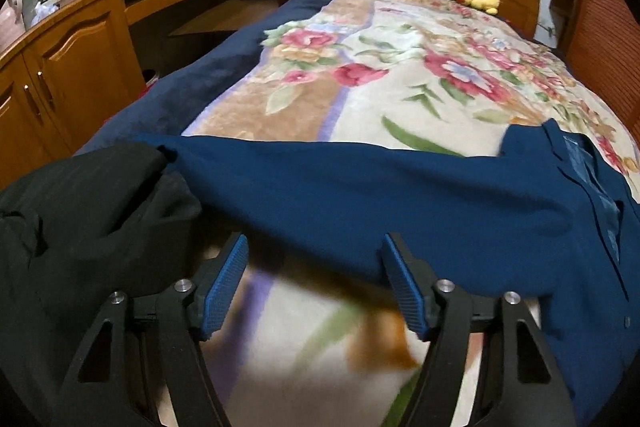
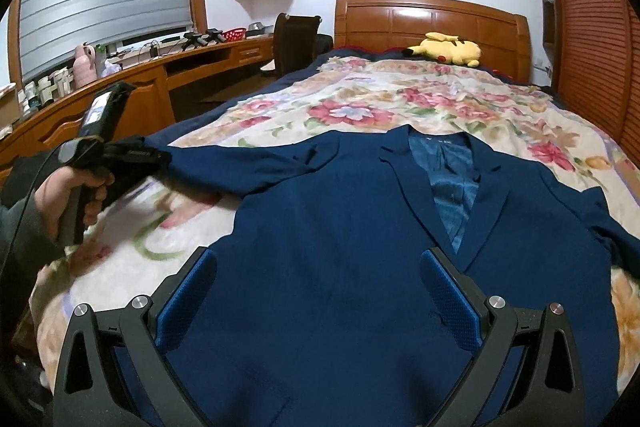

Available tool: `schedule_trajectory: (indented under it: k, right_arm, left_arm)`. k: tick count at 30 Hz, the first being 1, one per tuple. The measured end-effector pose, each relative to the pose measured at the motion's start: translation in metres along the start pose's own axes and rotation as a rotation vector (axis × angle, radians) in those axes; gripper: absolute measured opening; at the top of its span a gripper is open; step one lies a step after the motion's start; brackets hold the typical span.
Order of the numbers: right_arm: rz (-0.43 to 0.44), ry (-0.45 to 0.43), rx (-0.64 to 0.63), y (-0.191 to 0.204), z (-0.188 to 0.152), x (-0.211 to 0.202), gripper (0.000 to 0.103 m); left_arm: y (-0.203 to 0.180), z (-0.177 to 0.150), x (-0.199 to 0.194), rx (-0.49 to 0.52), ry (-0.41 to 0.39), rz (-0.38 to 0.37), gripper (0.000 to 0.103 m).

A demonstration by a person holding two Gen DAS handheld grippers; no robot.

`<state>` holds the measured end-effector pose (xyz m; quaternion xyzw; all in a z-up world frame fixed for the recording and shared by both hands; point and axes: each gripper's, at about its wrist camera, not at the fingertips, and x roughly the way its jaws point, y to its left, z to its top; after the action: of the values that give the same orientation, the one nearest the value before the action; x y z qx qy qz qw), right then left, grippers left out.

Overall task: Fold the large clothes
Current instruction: 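Move the left tool to the jacket sleeve and close on it, then fold the held sleeve across the jacket front with the left tool, release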

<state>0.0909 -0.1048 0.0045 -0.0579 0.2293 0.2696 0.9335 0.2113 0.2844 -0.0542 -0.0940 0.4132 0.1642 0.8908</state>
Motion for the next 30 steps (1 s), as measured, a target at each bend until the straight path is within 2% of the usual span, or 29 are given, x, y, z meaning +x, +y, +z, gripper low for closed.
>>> schedule_trajectory:
  k: [1, 3, 4, 6, 8, 13, 21, 27, 30]
  right_arm:
    - [-0.001, -0.001, -0.001, 0.0, -0.001, -0.002, 0.101]
    - [0.003, -0.004, 0.002, -0.004, -0.001, -0.004, 0.101]
    - [0.003, -0.006, 0.001, -0.004, -0.001, -0.007, 0.101]
    - [-0.009, -0.011, -0.006, -0.006, -0.003, -0.011, 0.101]
    - [-0.026, -0.015, -0.015, -0.008, -0.006, -0.016, 0.101]
    - [-0.067, -0.015, -0.009, -0.017, -0.01, -0.024, 0.101]
    - [-0.112, -0.023, 0.004, -0.028, -0.015, -0.041, 0.101]
    - [-0.128, -0.032, 0.02, -0.029, -0.016, -0.048, 0.1]
    - [-0.126, -0.035, 0.026, -0.027, -0.016, -0.048, 0.1]
  left_arm:
    - [0.0, 0.002, 0.002, -0.001, 0.003, 0.01, 0.059]
    - [0.001, 0.007, 0.008, -0.008, 0.017, -0.011, 0.038]
    - [0.003, 0.009, 0.011, -0.024, 0.035, -0.034, 0.033]
    - [0.003, 0.012, 0.016, -0.028, 0.053, -0.031, 0.009]
    - [-0.003, 0.014, 0.015, 0.001, 0.053, -0.012, 0.004]
    - [-0.03, 0.018, -0.021, 0.067, -0.034, -0.029, 0.002]
    - [-0.107, 0.018, -0.1, 0.218, -0.151, -0.142, 0.002]
    - [-0.164, 0.0, -0.152, 0.342, -0.201, -0.238, 0.002]
    - [-0.18, -0.013, -0.166, 0.376, -0.204, -0.267, 0.002]
